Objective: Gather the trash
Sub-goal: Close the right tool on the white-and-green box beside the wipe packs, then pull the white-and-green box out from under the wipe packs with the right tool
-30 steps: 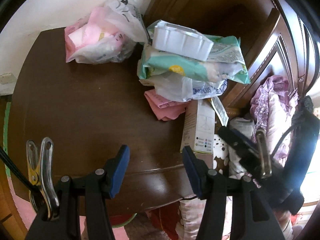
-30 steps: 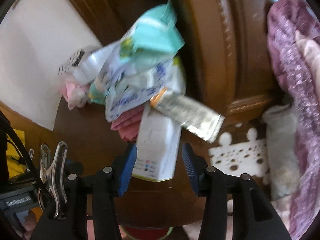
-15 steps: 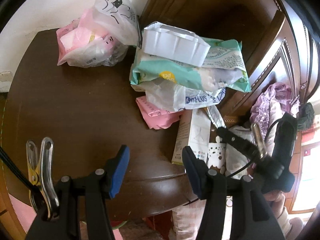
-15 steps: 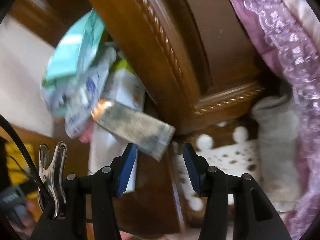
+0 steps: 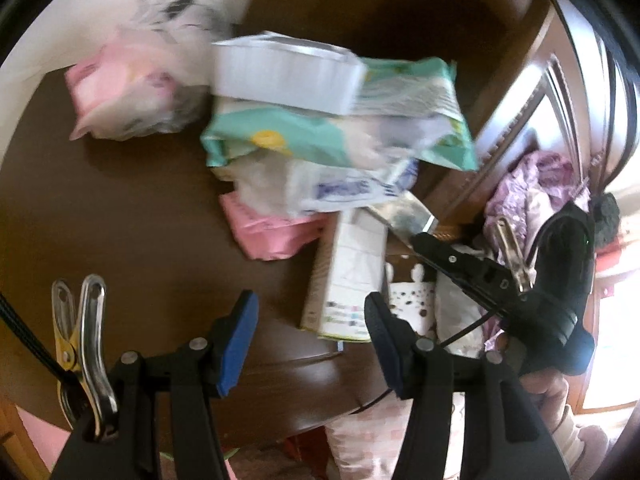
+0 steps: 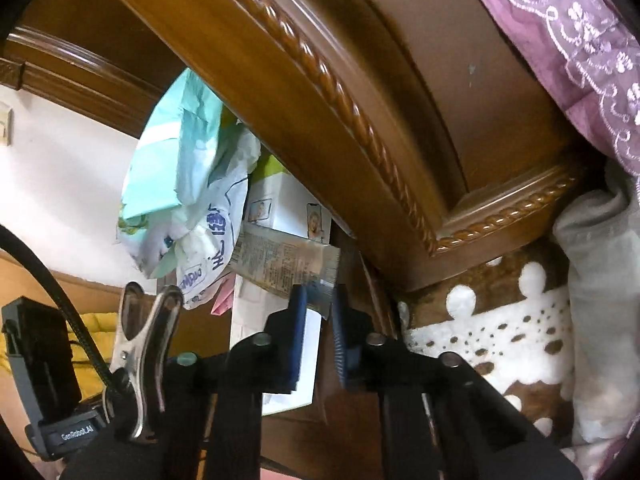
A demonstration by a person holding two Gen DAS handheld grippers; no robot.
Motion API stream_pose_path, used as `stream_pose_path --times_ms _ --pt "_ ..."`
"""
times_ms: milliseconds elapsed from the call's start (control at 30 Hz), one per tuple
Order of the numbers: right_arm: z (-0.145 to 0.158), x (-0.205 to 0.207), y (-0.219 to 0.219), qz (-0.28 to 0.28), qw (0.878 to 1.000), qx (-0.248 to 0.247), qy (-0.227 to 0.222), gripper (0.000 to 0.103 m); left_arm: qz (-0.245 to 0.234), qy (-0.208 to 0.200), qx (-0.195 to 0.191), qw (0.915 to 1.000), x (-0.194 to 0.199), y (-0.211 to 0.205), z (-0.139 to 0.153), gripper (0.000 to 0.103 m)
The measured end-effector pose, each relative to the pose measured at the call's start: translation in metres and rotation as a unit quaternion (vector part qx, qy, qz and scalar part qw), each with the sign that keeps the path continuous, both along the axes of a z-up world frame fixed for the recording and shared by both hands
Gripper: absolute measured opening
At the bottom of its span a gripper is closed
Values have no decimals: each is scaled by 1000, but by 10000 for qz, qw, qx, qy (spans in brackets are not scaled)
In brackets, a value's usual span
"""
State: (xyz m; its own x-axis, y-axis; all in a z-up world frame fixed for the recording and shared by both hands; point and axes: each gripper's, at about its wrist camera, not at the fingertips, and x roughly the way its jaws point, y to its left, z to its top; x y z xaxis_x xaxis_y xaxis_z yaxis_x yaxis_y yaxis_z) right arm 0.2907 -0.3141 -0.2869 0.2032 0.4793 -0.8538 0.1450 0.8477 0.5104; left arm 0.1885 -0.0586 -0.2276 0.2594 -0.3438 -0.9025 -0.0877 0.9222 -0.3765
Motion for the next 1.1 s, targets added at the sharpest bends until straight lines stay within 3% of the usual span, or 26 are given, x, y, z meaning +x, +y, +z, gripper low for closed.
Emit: stream_pose_path --times_ms 233,467,500,533,600,733,933,1100 --pt "15 0 2 224 9997 -32 -110 4 -252 124 -42 9996 6 -30 -18 58" --pt "25 -16 16 501 9985 -102 -177 4 -495 191 485 9974 10 -53 -40 59" --pt "25 -16 16 501 9985 -104 -171 4 -500 195 524 9972 10 -54 -42 56" --pt "25 -16 16 486 9986 -100 -163 4 -497 175 547 9971 10 -55 -43 44" --pt "25 -17 15 449 9988 -91 -149 4 -564 131 567 9967 5 -55 -42 44" --pt "27 -19 15 443 9989 -84 -154 4 -773 185 467 9957 -12 -47 -39 43" --pt "25 -24 14 297 9995 49 -78 4 -1270 476 672 9885 -61 -16 -41 44" --pt "17 -27 26 287 9996 59 8 4 -1203 659 706 9880 -82 16 -39 45"
